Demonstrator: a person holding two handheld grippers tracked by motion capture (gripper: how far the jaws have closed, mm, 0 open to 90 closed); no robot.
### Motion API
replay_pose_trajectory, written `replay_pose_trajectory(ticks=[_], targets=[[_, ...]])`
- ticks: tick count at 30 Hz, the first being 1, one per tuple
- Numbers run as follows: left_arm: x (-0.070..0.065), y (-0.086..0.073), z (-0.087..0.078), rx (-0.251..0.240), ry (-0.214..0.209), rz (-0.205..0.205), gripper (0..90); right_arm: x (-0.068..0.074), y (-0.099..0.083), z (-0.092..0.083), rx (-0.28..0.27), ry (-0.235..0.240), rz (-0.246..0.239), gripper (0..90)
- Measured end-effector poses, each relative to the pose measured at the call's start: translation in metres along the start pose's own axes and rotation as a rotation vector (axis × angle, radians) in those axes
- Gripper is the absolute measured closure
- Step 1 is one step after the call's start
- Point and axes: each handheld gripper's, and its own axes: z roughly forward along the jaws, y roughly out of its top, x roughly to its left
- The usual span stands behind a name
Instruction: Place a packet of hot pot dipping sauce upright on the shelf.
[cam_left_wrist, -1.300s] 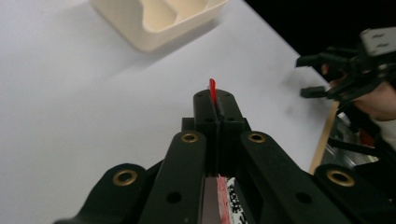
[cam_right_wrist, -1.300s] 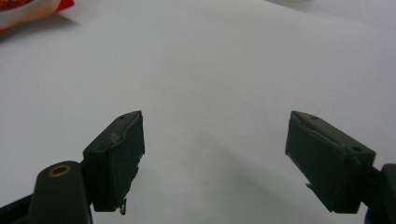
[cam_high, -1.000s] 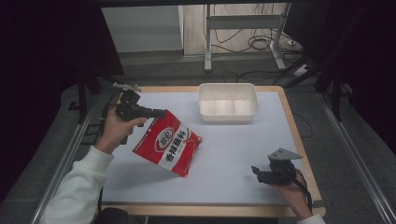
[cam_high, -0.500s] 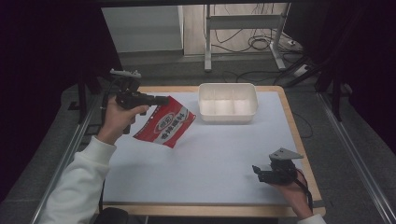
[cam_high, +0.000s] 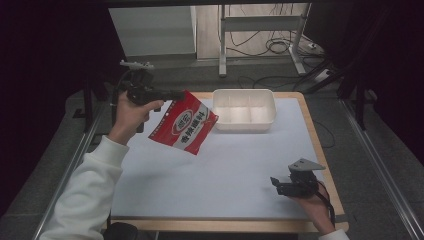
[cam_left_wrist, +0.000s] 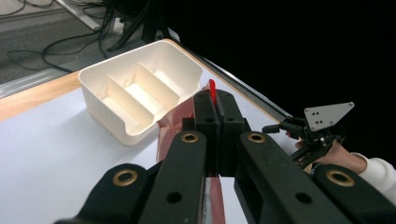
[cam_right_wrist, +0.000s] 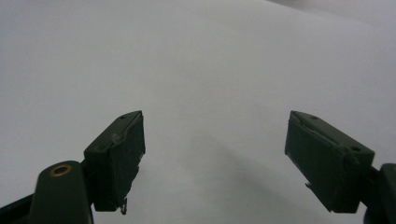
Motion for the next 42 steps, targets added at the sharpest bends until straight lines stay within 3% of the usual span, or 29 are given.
replay_pose_trajectory(ticks=[12,18,26,42], targets=[[-0.012,0.031,0.017,-0.002,0.020,0.028,90.0,-0.002,0.000,-0.001,-0.004,-0.003,0.004,19.9],[-0.014,0.044,0.025,-0.016,0.030,0.013,90.0,0.000,0.000,-0.003,-0.006,0.000,0.001,19.9],[-0.019,0.058,0.041,-0.017,0.028,0.024,90.0,0.001,0.001,-0.004,-0.011,0.003,0.001,19.9],[-0.011,0.082,0.077,-0.029,0.031,0.018,90.0,-0.001,0.001,-0.004,-0.010,0.003,0.011,19.9]])
